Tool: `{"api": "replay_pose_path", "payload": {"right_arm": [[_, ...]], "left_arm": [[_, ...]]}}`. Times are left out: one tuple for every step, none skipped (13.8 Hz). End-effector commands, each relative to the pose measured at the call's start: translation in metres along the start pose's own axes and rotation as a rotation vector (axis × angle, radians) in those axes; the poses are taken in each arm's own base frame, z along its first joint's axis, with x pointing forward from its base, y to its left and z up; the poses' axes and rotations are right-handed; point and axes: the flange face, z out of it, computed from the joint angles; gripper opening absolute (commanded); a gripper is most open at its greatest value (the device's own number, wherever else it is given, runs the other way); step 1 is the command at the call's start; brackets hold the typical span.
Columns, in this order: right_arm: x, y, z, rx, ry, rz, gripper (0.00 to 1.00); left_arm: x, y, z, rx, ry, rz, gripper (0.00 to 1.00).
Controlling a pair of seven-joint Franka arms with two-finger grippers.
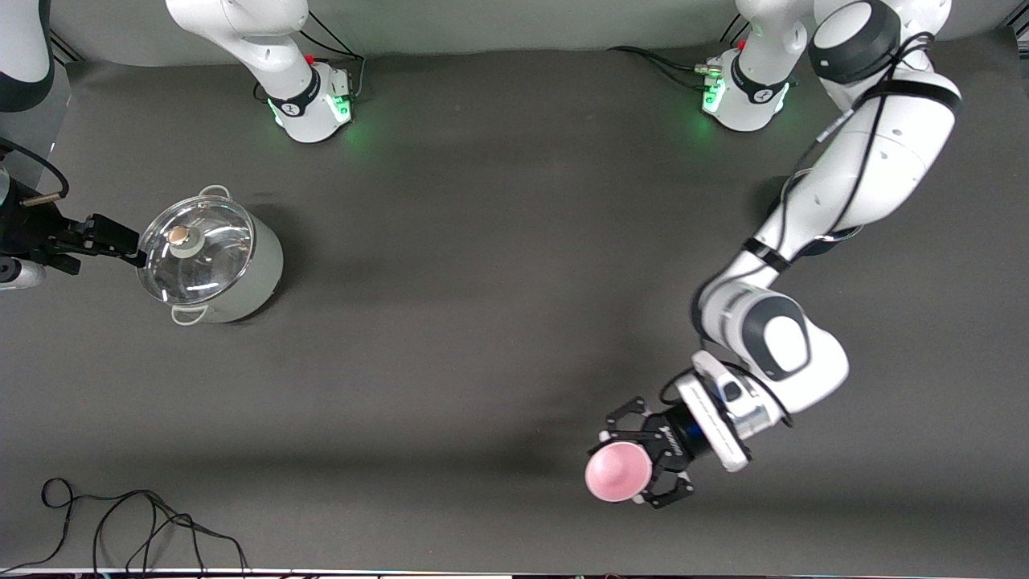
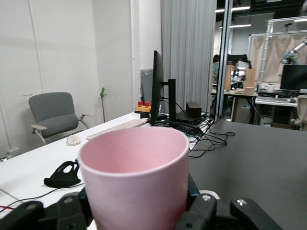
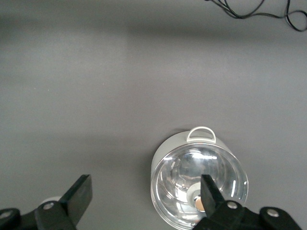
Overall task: Transfer pink cup from left to right arm
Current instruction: 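Lift the pink cup with the left gripper and carry it toward the right arm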
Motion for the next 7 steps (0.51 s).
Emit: {"api": "replay_pose_path", "payload": {"right_arm": [[-0.001, -0.008, -0.010, -0.002, 0.010, 0.232, 1.00], [-0.001, -0.012, -0.012, -0.001, 0.013, 0.319, 1.00], [-0.002, -0.026, -0.014, 0.000, 0.013, 0.381, 1.00], [-0.005, -0.037, -0.017, -0.003, -0.004, 0.476, 1.00], [-0.007, -0.045, -0.021, -0.008, -0.024, 0.586, 1.00], [-0.008, -0.051, -0.025, 0.014, -0.031, 0.699, 1.00], [-0.010, -0.054, -0.029, 0.075, -0.055, 0.786, 1.00]], "left_arm": [[0.039, 0.043, 0.027, 0.077, -0.028, -0.040, 0.00], [0.050, 0.061, 0.038, 0.092, -0.034, -0.041, 0.00], [0.062, 0.079, 0.049, 0.108, -0.034, -0.047, 0.00], [0.075, 0.096, 0.058, 0.126, -0.030, -0.044, 0.00], [0.082, 0.113, 0.066, 0.146, -0.033, -0.050, 0.00], [0.086, 0.132, 0.074, 0.161, -0.044, -0.061, 0.00], [0.094, 0.148, 0.079, 0.166, -0.044, -0.066, 0.00]]}}
